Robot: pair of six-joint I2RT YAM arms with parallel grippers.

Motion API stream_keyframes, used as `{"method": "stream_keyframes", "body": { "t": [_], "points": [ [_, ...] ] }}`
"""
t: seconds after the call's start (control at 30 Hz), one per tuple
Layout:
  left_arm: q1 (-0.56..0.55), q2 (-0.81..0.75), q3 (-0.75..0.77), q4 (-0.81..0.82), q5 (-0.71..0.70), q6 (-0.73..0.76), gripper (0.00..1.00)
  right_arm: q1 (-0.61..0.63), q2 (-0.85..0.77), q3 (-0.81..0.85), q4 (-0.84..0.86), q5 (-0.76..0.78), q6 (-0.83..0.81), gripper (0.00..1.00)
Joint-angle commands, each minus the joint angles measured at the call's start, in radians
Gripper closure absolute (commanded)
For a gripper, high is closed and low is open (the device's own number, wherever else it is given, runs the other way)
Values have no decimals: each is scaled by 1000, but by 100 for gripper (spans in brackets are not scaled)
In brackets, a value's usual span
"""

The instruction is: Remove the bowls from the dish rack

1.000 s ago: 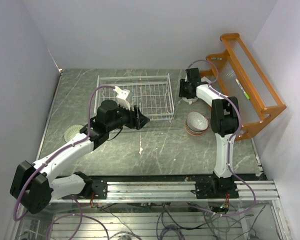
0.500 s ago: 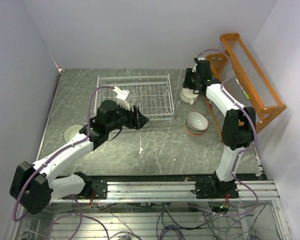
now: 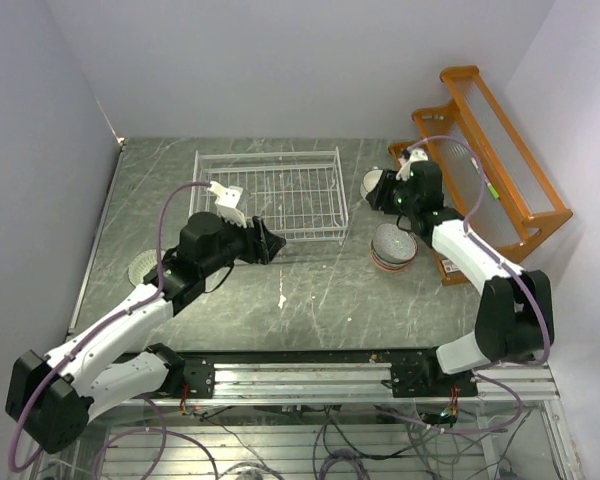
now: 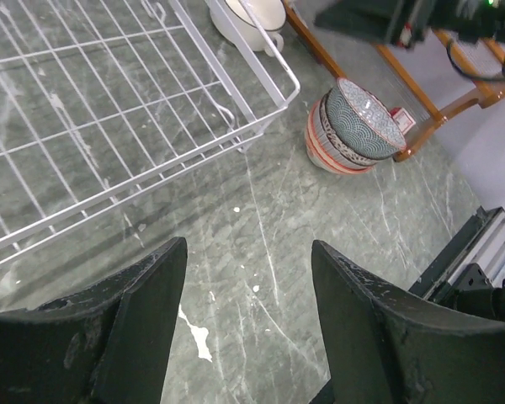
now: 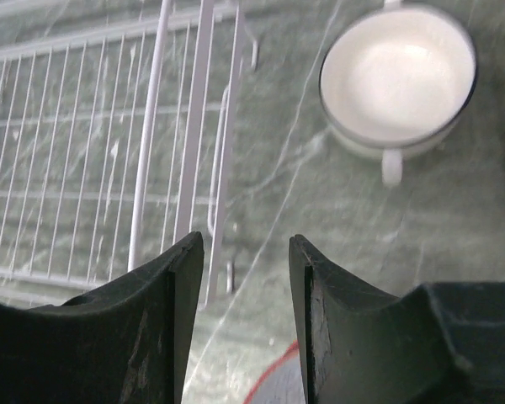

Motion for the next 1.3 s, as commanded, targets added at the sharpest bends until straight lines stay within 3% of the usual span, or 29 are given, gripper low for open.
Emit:
{"method": "stream_keyframes", "body": {
  "t": [0.0,0.37,0.63,0.83,1.27],
  "points": [
    [-9,-87,-21,-69,-116,-4,29,22,-134,-156,121,-10,39,55],
    [-9,-298,-57,-225,-285,-34,29,28,-537,-508,265,200,41,54],
    [-9,-315,-69,-224,-297,-43,29,30,-756,-585,178,313,-5,50],
    [-9,-304,-71,-223,-301,-42,30,30,-759,-552,98,308,-13,46],
    [-9,-299,-61,-249,-315,-51,33,30,-810,-607,154,276,-18,41]
  ]
}}
